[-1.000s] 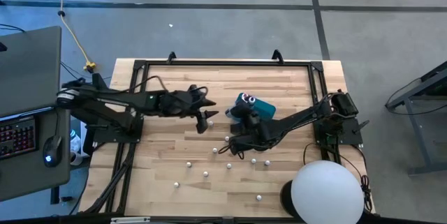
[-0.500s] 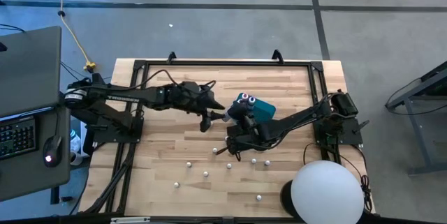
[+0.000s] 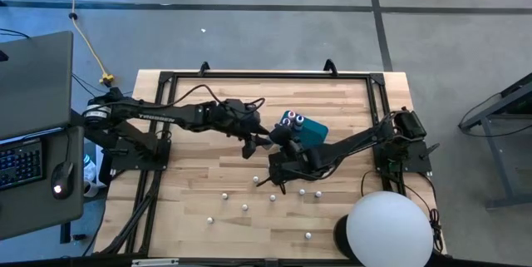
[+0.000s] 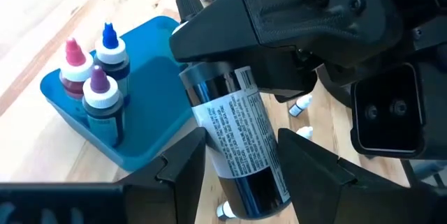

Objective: Pick & Place food coloring
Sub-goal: Put the large black food coloring bottle into the blue container

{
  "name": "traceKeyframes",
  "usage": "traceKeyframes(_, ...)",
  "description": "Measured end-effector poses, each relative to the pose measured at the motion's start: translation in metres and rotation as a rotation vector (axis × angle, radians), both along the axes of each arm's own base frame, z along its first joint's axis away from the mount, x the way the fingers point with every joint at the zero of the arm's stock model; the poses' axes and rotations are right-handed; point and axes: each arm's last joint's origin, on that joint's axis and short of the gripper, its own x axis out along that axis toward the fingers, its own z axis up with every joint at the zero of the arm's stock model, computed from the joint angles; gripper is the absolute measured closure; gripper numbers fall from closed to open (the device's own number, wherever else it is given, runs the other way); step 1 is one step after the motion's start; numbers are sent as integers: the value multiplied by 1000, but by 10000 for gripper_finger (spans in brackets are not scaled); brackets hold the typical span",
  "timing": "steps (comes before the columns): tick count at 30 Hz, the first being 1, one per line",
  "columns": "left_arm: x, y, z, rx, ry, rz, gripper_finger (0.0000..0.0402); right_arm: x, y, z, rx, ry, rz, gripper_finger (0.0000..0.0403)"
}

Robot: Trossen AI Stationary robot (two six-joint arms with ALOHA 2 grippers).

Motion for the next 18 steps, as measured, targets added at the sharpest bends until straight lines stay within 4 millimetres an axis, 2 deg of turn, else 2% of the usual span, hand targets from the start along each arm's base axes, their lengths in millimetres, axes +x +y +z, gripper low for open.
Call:
traceKeyframes(12,3,0,-5,20,11,-29,231,0,0,0,15,3,9,254)
traceKeyframes(18,3,-1,-6,4,15,-46,230,0,0,-1,30,4,14,243)
